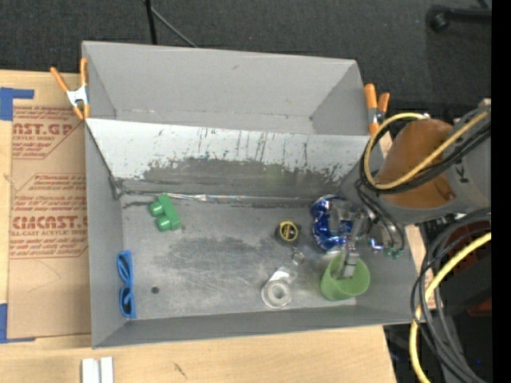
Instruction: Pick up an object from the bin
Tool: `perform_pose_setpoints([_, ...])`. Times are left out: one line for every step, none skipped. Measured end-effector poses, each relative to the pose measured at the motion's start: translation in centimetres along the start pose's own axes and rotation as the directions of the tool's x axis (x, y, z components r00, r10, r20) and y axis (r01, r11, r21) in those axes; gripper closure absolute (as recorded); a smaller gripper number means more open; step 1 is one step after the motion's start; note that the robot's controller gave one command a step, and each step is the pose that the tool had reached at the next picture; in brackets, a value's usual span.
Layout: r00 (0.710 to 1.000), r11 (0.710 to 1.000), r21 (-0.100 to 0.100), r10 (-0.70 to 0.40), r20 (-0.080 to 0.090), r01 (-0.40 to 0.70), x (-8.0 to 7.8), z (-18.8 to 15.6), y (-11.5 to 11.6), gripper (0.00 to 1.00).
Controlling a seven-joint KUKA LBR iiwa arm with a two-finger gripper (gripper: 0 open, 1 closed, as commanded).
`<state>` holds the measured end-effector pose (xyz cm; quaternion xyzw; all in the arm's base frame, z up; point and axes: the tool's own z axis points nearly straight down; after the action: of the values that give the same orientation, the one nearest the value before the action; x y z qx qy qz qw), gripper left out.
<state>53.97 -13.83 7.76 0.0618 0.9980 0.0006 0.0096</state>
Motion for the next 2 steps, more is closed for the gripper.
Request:
perform_pose_setpoints([1.000,1.000,0.000,0.000,0.001,0.000,-0.05,-0.05,0.05,0.00])
perform_pose_setpoints([1.000,1.000,0.000,0.000,0.002,0.000,-0.07,-0.08,0.08,0.00])
